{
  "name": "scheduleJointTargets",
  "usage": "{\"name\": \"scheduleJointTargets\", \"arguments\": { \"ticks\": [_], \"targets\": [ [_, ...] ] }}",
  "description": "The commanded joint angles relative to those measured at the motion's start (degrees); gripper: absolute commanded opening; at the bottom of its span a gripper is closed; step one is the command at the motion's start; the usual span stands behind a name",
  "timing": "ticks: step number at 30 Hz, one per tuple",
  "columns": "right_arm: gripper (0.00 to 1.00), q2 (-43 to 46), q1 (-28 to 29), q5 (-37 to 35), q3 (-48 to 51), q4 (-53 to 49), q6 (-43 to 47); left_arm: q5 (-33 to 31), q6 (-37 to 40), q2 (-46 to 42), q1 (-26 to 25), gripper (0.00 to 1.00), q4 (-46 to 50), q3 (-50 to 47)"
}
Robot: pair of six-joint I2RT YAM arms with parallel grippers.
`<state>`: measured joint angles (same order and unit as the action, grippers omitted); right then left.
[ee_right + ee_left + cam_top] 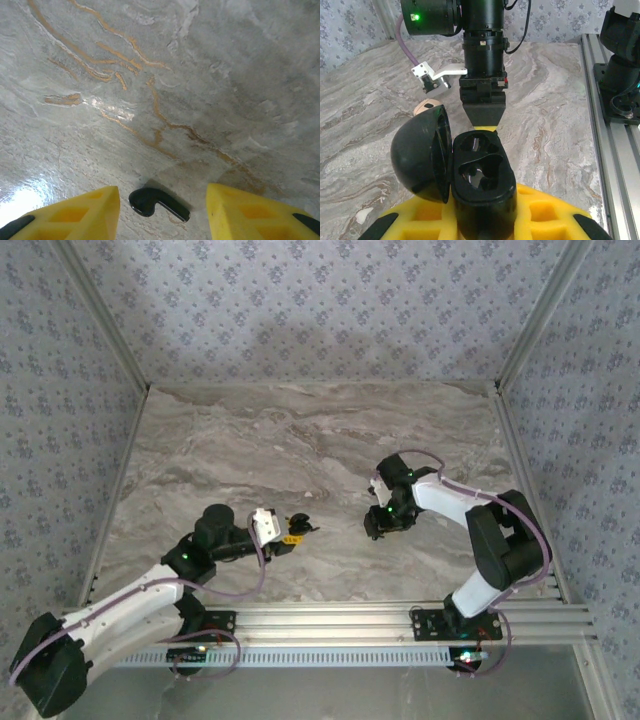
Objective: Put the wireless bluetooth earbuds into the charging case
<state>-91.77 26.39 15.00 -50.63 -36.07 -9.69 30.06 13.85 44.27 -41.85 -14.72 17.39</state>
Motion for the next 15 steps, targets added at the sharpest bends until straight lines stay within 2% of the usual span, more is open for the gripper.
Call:
{"name": "scheduleJointTargets", "arguments": {
  "ticks": [1, 7, 15],
  "targets": [
    [0.5, 1.14, 0.67, 1.93, 0.05, -3.29, -1.19, -0.53, -0.02, -1.47, 0.47, 0.15, 0.57, 0.11],
    [0.48, 4.49, 2.67, 4.64, -0.16, -5.32, -2.86, -0.62, 0.01, -1.58, 0.61, 0.15, 0.72, 0.15],
    [0.5, 6.09, 3.03, -3.25, -4.86, -11.8, -1.59, -0.53, -0.14, -2.18, 0.62, 0.15, 0.99, -0.15]
  ]
}}
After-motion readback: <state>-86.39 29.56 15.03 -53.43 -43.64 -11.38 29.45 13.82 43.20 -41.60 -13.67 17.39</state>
